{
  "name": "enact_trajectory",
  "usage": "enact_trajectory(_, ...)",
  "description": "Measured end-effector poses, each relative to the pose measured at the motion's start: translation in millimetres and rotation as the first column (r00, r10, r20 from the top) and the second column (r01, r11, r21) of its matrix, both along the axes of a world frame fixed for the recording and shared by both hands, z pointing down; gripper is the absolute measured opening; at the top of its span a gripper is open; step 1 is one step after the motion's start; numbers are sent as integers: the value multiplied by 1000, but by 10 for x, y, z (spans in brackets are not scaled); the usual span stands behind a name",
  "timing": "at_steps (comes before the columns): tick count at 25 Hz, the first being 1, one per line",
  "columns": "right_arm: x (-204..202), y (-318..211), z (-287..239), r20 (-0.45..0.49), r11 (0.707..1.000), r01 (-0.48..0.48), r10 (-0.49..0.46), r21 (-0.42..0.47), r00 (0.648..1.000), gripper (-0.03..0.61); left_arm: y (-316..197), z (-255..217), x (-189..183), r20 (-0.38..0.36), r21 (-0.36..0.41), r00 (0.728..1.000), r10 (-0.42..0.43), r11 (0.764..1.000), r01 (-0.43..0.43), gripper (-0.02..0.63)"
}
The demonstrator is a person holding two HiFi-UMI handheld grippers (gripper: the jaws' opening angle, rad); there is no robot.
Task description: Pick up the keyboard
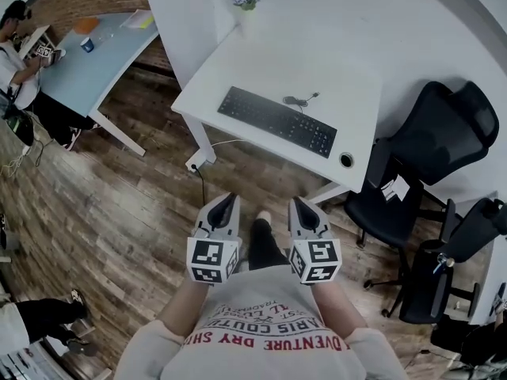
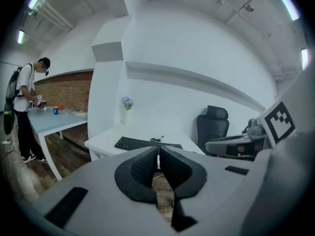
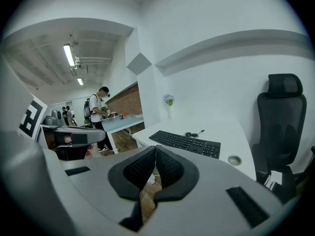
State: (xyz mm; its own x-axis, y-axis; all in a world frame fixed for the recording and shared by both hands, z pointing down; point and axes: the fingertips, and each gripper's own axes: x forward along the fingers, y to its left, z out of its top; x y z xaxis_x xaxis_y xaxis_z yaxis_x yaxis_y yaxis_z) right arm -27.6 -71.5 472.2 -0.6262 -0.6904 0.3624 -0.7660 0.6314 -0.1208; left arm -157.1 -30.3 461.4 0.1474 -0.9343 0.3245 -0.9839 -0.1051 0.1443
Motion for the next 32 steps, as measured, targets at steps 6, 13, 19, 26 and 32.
enact_trajectory(6, -125, -963, 65, 36, 1000, -17, 18, -26, 999, 25, -982, -54, -102, 32, 0, 999, 26, 1000, -26, 34)
enact_trajectory(13, -209, -1955, 186, 40, 997, -22, 25, -68, 999, 25, -2054, 108, -209, 35, -62, 999, 42, 997, -39, 34)
enact_trajectory(19, -188, -2499, 231, 36, 995, -46, 50, -93, 998, 25, -2673, 175, -188, 30, -87, 997, 67, 994, -65, 34)
enact_trajectory(26, -18, -2825, 333, 13, 979, -163, 166, -121, 986, 25, -3136, 245, -172, 17, -106, 987, 162, 982, -160, 34)
enact_trajectory(32, 101, -2982, 493, -32, 935, -313, 312, -170, 950, 25, -3462, 369, -373, -8, -147, 965, 260, 955, -259, 34)
